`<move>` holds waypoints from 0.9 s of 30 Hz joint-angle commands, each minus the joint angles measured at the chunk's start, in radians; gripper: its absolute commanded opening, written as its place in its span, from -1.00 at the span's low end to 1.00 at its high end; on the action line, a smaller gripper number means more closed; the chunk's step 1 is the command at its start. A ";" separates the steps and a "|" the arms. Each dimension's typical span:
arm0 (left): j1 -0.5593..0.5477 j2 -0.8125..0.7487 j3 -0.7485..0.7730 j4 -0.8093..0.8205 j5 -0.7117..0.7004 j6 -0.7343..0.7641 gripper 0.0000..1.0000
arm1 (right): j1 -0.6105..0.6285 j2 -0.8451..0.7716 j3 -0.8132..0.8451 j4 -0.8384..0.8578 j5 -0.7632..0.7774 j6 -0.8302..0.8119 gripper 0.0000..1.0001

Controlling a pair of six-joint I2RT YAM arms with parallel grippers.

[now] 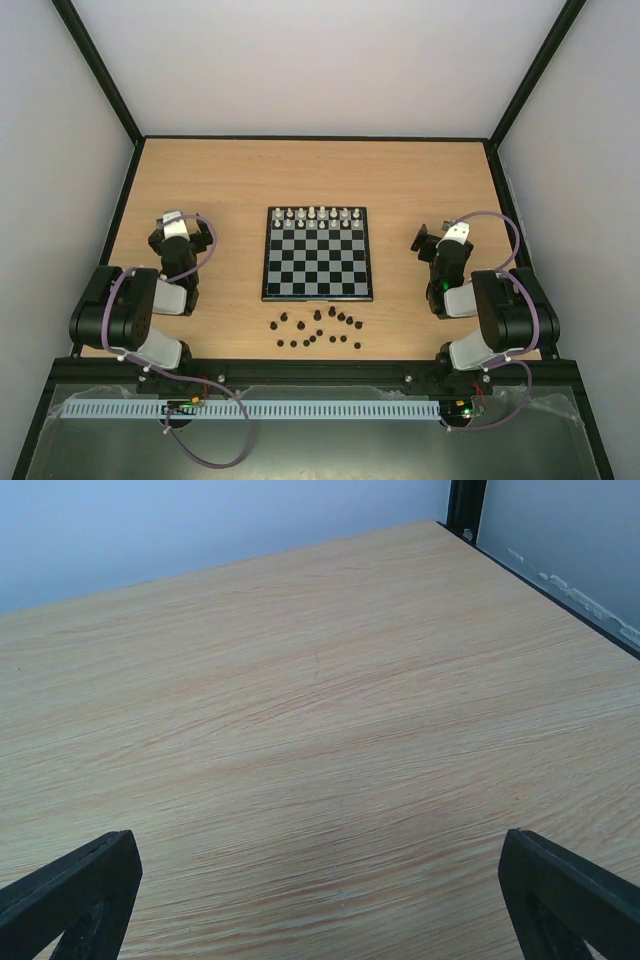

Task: Set up the chess pieces on the board
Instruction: Pick up the chess piece at the center of the board.

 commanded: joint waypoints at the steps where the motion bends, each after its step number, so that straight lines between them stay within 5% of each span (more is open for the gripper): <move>1: -0.002 0.001 0.014 0.050 0.002 -0.002 0.99 | 0.001 0.003 0.017 0.034 0.013 -0.014 0.97; 19: -0.029 -0.062 -0.010 0.050 -0.005 0.033 0.99 | 0.003 -0.007 0.007 0.042 0.018 -0.014 0.97; 21: -0.042 -0.121 0.013 -0.053 -0.035 0.028 0.99 | 0.003 -0.052 -0.006 0.028 0.013 -0.015 0.97; 24: -0.041 -0.191 0.109 -0.291 -0.009 0.029 0.99 | 0.003 -0.179 0.040 -0.205 0.125 0.055 0.97; 27: -0.043 -0.264 0.110 -0.330 0.042 0.005 0.99 | 0.002 -0.281 0.142 -0.490 0.225 0.200 0.97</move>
